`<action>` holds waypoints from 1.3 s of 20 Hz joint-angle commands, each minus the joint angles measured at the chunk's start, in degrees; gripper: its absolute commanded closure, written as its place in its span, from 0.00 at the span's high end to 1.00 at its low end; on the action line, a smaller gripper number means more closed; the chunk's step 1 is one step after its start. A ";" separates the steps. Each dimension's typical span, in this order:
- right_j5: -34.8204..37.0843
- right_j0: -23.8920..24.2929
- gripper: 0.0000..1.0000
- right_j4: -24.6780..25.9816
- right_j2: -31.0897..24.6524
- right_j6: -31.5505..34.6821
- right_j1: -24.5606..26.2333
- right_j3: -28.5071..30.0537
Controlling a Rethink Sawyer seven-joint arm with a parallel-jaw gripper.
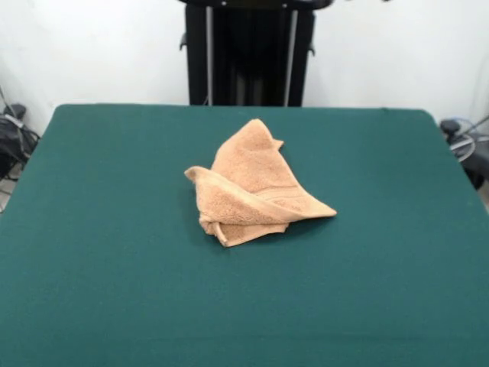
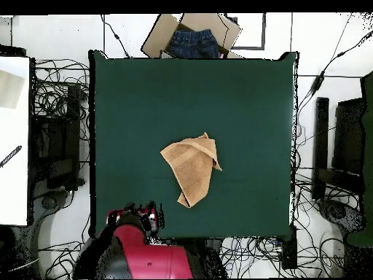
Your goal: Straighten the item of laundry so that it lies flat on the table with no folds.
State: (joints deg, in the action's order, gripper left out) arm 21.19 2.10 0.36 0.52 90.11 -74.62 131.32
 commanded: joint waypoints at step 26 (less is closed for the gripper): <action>-21.11 13.66 1.00 9.86 -8.41 7.55 17.23 7.20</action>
State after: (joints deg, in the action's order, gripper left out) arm 5.66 14.90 6.66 -4.35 90.11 -63.27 137.59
